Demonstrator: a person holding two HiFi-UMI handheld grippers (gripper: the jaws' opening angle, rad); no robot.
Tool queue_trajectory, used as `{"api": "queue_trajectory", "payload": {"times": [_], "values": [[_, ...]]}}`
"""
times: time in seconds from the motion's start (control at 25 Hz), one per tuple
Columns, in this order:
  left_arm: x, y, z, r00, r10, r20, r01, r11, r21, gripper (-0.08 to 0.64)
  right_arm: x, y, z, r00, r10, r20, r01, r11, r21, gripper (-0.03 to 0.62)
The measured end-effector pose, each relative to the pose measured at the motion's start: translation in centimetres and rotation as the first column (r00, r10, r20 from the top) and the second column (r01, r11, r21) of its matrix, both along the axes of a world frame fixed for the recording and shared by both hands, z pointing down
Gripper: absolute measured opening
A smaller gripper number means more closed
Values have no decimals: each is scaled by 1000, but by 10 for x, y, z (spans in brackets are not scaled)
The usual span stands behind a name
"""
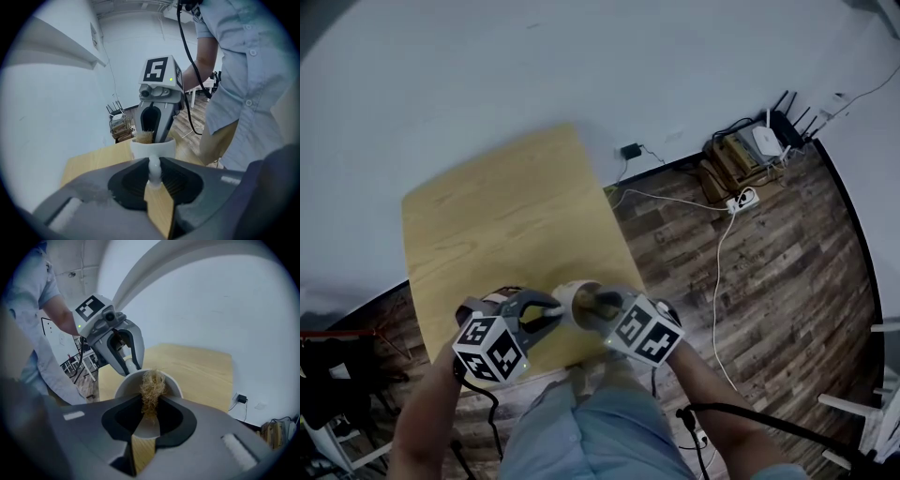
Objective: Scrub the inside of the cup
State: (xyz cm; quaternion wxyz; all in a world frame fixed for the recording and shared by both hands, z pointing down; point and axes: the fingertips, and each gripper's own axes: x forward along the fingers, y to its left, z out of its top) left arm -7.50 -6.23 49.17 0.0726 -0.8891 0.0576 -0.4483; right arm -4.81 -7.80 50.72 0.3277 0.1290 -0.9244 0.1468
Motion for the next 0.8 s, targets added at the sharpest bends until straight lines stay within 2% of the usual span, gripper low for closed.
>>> {"api": "queue_trajectory", "payload": {"times": [0.24,0.52,0.8], "values": [[1,0,1,1000,-18,12,17,1000,9,95,2,-1,17,998,-18,-68,19,1000,16,74],[-2,1,3,999,-43,9,43,999,4,95,2,1,22,993,-19,-119,17,1000,-21,74],[-2,-1,3,998,-55,26,54,998,13,97,4,4,25,991,-16,-129,11,999,-40,72]]}}
